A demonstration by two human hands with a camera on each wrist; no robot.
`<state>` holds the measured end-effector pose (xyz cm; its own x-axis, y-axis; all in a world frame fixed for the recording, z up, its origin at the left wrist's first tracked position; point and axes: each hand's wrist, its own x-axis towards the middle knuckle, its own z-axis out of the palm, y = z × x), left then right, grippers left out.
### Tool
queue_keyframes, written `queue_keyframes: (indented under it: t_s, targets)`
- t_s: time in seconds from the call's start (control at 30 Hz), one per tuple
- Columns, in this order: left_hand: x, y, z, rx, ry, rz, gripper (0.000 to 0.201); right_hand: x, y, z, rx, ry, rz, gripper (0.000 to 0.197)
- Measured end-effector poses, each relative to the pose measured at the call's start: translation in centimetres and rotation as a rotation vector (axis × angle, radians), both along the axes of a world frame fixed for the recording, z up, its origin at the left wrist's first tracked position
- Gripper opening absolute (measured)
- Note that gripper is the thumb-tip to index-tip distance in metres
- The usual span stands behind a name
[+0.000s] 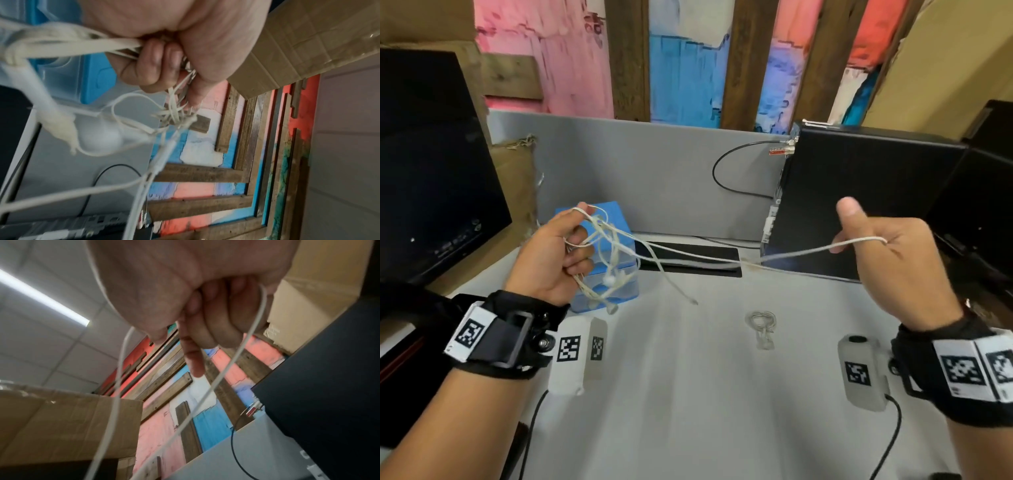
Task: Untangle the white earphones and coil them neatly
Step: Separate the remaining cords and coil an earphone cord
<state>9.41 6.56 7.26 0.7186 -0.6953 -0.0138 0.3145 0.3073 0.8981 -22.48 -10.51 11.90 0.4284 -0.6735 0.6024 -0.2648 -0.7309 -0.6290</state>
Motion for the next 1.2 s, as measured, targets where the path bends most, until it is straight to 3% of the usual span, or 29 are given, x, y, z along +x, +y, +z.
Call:
queue_keyframes:
  t_s: [0.17, 0.3, 0.37, 0.47, 0.53, 0.63, 0.7, 0.83, 0.87, 0.93, 1.07, 1.2]
  targets:
    - [0.7, 0.9, 0.4, -0.035, -0.017, 0.026, 0.014, -1.1, -0.8, -0.2, -0.049, -0.362, -0.093, 0.054]
    - [0.2, 0.8, 0.8, -0.019, -0.081, 0.062, 0.01, -2.4, -1.2, 0.1, -0.106, -0.429, -0.303, 0.061]
    - [-0.2, 0.6, 0.8, -0.006, -0.101, 0.061, 0.012, -2.3, -1.1, 0.2, -0.067, -0.418, -0.209, 0.059]
    - [-1.2, 0.1, 0.6, 0.023, -0.128, 0.02, 0.016, -1.5, -1.4, -0.5, 0.305, -0.405, 0.079, 0.052]
    - [-1.8, 0.0, 0.6, 0.03, -0.138, 0.012, 0.018, -1.0, -1.6, -1.3, 0.46, -0.313, 0.155, 0.046]
    - [-2.3, 0.0, 0.8, 0.005, -0.142, -0.02, 0.018, -0.3, -0.1, -2.5, 0.471, -0.114, 0.246, 0.019]
    - [-2.7, 0.1, 1.1, -0.04, -0.137, -0.067, 0.017, 0.3, 1.7, -3.7, 0.519, 0.087, 0.443, 0.01]
    - [-3.6, 0.3, 1.5, -0.161, -0.075, -0.153, 0.018, 1.5, 5.0, -5.7, 0.556, 0.771, 0.767, 0.055]
    - [-3.8, 0.3, 1.6, -0.192, -0.058, -0.176, 0.019, 2.0, 5.4, -6.0, 0.574, 0.85, 0.811, 0.062]
    - [-4.3, 0.3, 1.8, -0.248, -0.029, -0.219, 0.018, 3.0, 5.9, -6.2, 0.623, 0.8, 0.831, 0.065]
    - [-5.0, 0.5, 2.0, -0.313, 0.032, -0.278, 0.021, 5.4, 5.5, -6.1, 0.707, 0.517, 0.754, 0.035]
    - [-5.1, 0.8, 2.2, -0.344, 0.042, -0.311, 0.022, 7.7, 4.2, -6.9, 0.74, 0.268, 0.651, 0.017]
